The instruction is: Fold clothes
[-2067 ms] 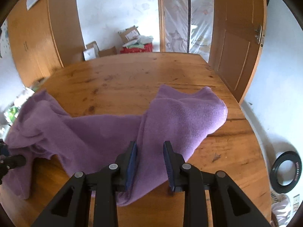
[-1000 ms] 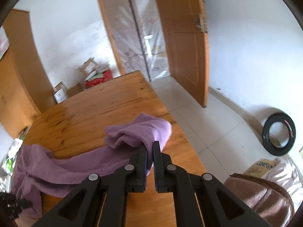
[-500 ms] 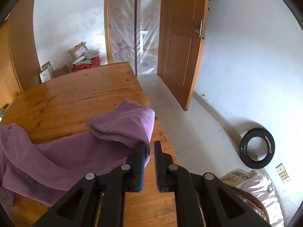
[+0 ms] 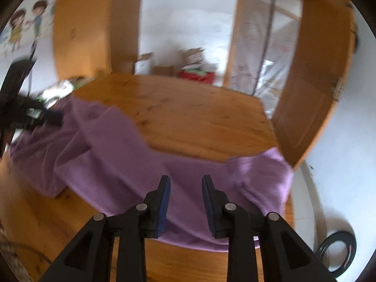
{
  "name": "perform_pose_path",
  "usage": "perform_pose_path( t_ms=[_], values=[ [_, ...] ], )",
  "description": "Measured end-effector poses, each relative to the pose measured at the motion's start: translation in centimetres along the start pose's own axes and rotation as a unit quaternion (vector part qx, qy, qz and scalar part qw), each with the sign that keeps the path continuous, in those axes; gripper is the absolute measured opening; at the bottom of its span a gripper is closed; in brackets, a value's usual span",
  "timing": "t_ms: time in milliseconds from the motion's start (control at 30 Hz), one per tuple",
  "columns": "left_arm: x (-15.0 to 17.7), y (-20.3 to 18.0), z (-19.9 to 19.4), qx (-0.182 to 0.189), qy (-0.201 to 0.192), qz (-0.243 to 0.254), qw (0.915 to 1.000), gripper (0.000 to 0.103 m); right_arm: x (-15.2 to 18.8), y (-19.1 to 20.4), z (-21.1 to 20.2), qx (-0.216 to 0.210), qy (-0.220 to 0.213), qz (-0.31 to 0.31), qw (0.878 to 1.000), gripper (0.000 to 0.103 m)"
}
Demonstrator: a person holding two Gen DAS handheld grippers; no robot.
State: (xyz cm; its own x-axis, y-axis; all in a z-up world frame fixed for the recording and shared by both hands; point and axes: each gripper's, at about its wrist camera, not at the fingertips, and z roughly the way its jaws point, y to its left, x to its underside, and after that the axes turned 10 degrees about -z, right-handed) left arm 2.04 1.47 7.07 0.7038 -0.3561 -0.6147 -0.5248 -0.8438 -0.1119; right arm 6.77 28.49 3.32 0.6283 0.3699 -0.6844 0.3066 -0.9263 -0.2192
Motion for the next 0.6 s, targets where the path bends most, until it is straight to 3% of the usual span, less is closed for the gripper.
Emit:
perform_pose_path(
  t_ms=[67, 167, 333, 600],
  values=[
    [-0.4, 0.3, -0.1, 0.02, -0.004, 0.008, 0.9998, 0.03, -0.3, 1.2, 0.4, -0.025, -0.002, -0.023, 0.999, 0.032],
    [-1.0, 0.3, 0.4, 0.008, -0.001, 0.032, 0.9994, 0.03, 0.4, 2.1, 0.7, -0.045, 0.004, -0.036, 0.998, 0.035],
    [-1.2, -0.7, 1.7, -0.008, 0.014, 0.092, 0.9956, 0.03, 1.1, 3.3, 1.6, -0.018, 0.031, -0.073, 0.997, 0.035],
    [-2.0, -1.5, 4.4, -0.009, 0.036, 0.132, 0.9906, 0.03, 1.3, 4.0, 4.2, 0.015, 0.064, -0.121, 0.99, 0.035]
  ],
)
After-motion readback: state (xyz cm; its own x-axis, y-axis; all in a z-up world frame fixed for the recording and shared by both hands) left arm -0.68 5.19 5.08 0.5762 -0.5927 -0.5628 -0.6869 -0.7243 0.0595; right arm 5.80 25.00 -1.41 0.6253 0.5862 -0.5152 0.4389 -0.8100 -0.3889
